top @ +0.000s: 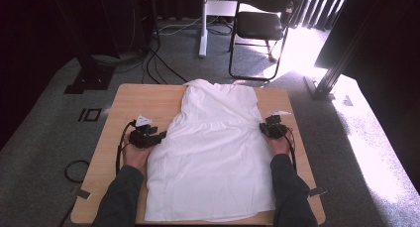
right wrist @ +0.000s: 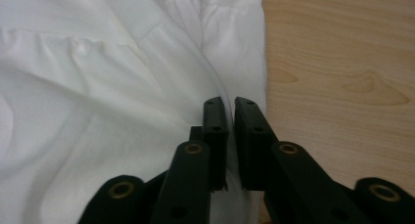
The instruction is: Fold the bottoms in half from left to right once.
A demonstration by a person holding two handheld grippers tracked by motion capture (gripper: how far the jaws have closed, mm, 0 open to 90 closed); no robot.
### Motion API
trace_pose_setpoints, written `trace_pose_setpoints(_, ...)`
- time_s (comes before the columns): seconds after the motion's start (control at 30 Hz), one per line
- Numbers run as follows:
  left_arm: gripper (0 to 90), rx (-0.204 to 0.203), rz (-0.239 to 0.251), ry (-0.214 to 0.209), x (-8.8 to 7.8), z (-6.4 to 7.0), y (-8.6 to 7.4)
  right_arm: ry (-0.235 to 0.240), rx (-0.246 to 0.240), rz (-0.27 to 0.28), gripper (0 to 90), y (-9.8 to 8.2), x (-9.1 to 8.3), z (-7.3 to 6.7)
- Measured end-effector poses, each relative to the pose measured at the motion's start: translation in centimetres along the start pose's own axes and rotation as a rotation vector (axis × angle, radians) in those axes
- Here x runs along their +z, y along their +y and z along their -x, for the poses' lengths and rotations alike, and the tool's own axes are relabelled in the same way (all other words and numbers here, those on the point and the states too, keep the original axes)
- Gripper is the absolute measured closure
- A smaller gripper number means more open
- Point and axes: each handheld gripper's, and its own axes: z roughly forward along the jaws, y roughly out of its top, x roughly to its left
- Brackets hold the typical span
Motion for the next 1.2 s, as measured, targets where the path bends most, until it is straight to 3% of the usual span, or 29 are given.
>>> trace_pose_setpoints(0.1,44.3,0.009,-0.013,-0.001,0.6,-0.2,1.1,0.001,0.002,-0.015,78.8,-0.2,0.3,0.0)
trace_pose_setpoints(0.17,43.9,0.026,-0.031,0.010,1.8,-0.2,1.8,0.003,0.009,-0.031,78.5,-0.4,0.5,0.0)
trace_pose_setpoints(0.2,42.3,0.017,-0.063,0.003,3.3,-0.3,2.1,0.008,0.025,-0.019,77.7,-0.5,0.5,0.1)
trace_pose_setpoints(0.3,42.4,0.009,-0.096,-0.003,4.7,-0.3,2.1,0.010,0.035,-0.017,77.7,-0.6,0.5,0.2)
trace_pose_setpoints(0.33,43.0,0.002,-0.139,-0.010,6.3,0.0,1.8,0.004,0.027,-0.015,77.8,-0.6,0.6,0.1)
trace_pose_setpoints(0.37,44.4,0.002,-0.139,-0.010,6.3,0.0,1.8,0.004,0.027,-0.015,77.8,-0.6,0.6,0.1)
trace_pose_setpoints(0.4,45.8,-0.008,-0.170,-0.010,7.1,0.2,1.5,0.003,0.034,-0.014,78.5,-0.6,0.6,0.0)
trace_pose_setpoints(0.47,52.5,-0.011,-0.165,-0.007,7.5,0.3,1.2,0.003,0.034,-0.010,80.3,-0.7,0.5,0.0)
trace_pose_setpoints(0.5,60.3,-0.011,-0.165,-0.007,7.5,0.3,1.2,0.003,0.034,-0.010,80.3,-0.7,0.5,0.0)
trace_pose_setpoints(0.57,78.0,-0.006,-0.179,-0.003,7.3,0.2,1.2,0.007,0.036,-0.006,82.7,-0.8,0.5,-0.1)
trace_pose_setpoints(0.6,78.0,-0.005,-0.185,-0.001,7.0,0.1,1.0,0.010,0.040,-0.006,83.5,-0.9,0.4,-0.1)
trace_pose_setpoints(0.67,86.3,-0.006,-0.174,-0.006,6.3,0.1,0.5,0.021,0.048,-0.006,85.2,-1.4,0.0,-0.3)
trace_pose_setpoints(0.77,86.4,-0.001,-0.162,-0.010,4.9,0.2,-0.7,0.026,0.048,-0.007,86.3,-1.9,-0.5,-0.5)
trace_pose_setpoints(0.8,86.4,0.004,-0.149,-0.016,3.8,0.4,-1.8,0.031,0.024,-0.004,86.4,-2.7,-1.2,-1.1)
trace_pose_setpoints(0.83,86.3,0.004,-0.149,-0.016,3.8,0.4,-1.8,0.031,0.024,-0.004,86.4,-2.7,-1.2,-1.1)
trace_pose_setpoints(0.87,86.1,0.012,-0.140,-0.014,2.8,0.8,-2.8,0.049,0.010,-0.008,86.5,-3.7,-2.3,-1.6)
trace_pose_setpoints(0.9,86.1,0.012,-0.140,-0.014,2.8,0.8,-2.8,0.049,0.010,-0.008,86.5,-3.7,-2.3,-1.6)
trace_pose_setpoints(0.93,86.1,0.022,-0.139,-0.012,1.3,1.4,-4.0,0.073,0.020,-0.001,86.5,-4.9,-3.3,-1.9)
trace_pose_setpoints(1.03,86.2,0.025,-0.146,-0.007,0.2,2.0,-4.9,0.080,0.011,-0.004,86.5,-5.8,-4.2,-2.2)
trace_pose_setpoints(1.13,86.3,0.065,-0.159,0.026,-1.9,3.0,-6.6,0.103,0.021,-0.006,86.4,-8.2,-6.5,-2.8)
trace_pose_setpoints(1.17,86.5,0.065,-0.159,0.026,-1.9,3.0,-6.6,0.103,0.021,-0.006,86.4,-8.2,-6.5,-2.8)
trace_pose_setpoints(1.2,87.3,0.069,-0.166,0.032,-3.1,3.3,-7.5,0.118,0.034,-0.009,86.4,-9.1,-7.4,-2.9)
